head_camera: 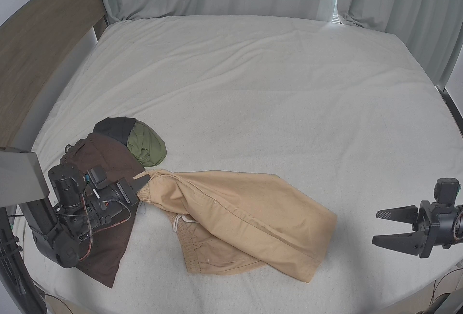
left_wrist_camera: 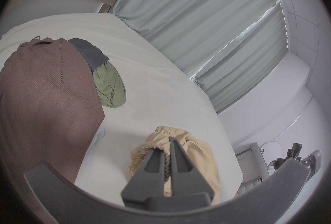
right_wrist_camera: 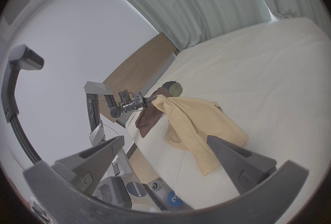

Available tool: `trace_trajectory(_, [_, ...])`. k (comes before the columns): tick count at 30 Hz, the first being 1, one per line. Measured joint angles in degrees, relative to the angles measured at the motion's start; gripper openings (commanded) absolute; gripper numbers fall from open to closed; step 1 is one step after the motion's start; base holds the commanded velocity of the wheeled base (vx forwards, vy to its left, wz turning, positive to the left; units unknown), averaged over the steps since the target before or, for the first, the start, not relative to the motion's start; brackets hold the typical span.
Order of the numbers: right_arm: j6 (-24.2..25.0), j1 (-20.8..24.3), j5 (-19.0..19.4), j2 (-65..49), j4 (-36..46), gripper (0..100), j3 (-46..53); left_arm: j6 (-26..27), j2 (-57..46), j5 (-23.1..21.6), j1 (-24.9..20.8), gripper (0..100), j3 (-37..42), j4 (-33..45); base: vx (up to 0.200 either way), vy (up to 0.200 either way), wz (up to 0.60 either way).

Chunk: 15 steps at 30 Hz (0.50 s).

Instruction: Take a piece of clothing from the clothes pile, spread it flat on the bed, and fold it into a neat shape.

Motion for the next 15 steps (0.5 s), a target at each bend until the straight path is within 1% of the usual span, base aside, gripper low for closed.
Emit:
trace_trajectory(4, [0.9,-0.2,0.0,3.1,-1.0,100,0.4,0.0,0.1,0.0,0.0,0,-0.1,0.0,0.000,0.000,0.00])
trace_trajectory(11, [0.8,0.0,0.0,9.4,-1.8,100,1.0,0.0,0.2,0.0,0.2,0,-0.3,0.0,0.000,0.000,0.00])
trace_trajectory(15, [0.8,0.0,-0.1,12.4,-4.6,100,2.3,0.0,0.2,0.0,0.3,0,-0.3,0.0,0.000,0.000,0.00])
